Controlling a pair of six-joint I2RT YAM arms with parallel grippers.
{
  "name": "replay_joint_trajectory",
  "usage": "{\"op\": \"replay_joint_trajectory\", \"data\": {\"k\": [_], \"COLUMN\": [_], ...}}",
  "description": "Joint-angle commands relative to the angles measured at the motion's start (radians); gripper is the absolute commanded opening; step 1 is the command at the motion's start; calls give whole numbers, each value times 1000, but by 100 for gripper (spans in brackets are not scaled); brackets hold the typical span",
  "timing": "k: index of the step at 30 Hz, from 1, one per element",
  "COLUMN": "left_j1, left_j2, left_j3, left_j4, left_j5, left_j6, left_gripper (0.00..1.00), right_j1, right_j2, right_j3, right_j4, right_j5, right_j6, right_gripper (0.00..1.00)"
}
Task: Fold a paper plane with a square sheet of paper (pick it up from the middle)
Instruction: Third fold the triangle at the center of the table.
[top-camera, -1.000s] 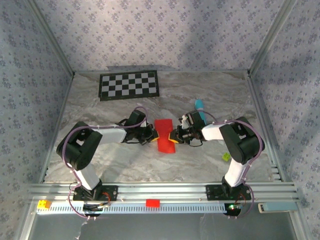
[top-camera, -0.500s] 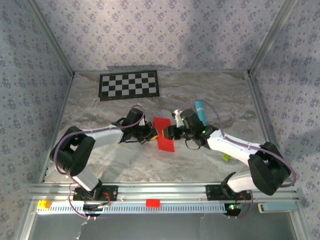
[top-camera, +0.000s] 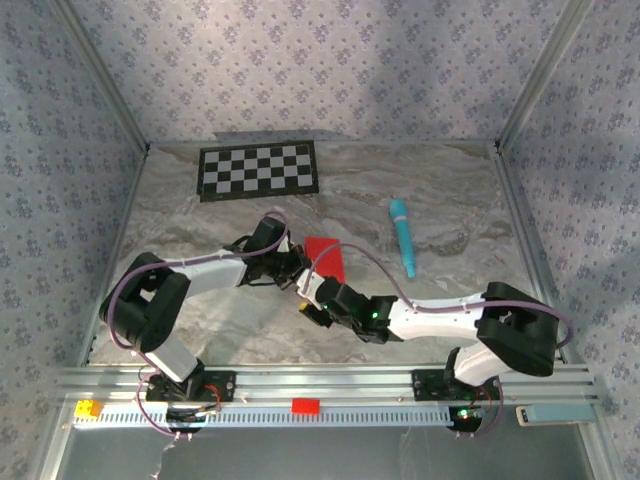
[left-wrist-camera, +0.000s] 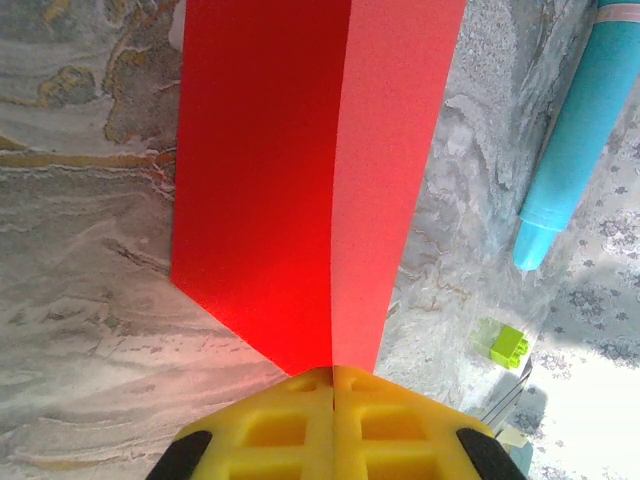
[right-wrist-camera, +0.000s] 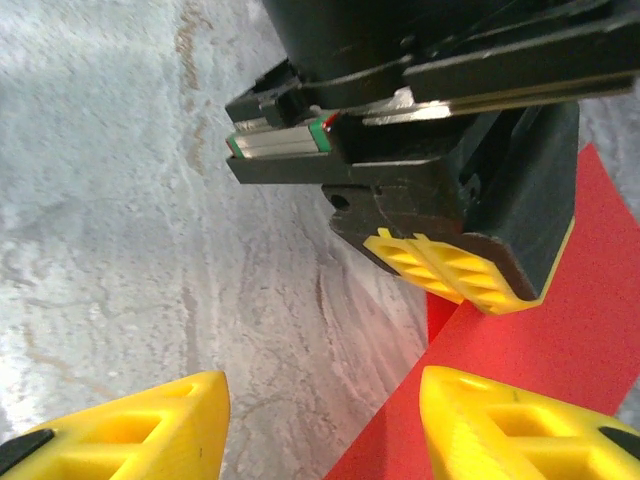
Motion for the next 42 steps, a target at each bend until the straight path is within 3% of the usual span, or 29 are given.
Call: {"op": "replay_joint_trajectory", "data": {"k": [1, 32, 39, 42], "left_j1": [-1, 0, 13, 26], "left_j2": [-21, -21, -56, -80], "left_j3": [19, 30, 48, 69], "left_j4": [-22, -48, -138, -222], "left_j5": [-8, -18, -71, -112], "left_j6": [-11, 2, 43, 81], "left_gripper": [0, 1, 16, 27], "right_j1": [26, 19, -25, -86], "right_j2": [24, 17, -3, -22], "right_j3": [-23, -64, -50, -36], "right_j4": [49, 39, -14, -58], "right_j5": [158, 169, 85, -63], "right_j6": [-44, -23, 56, 127], "right_gripper": [54, 5, 0, 0]}}
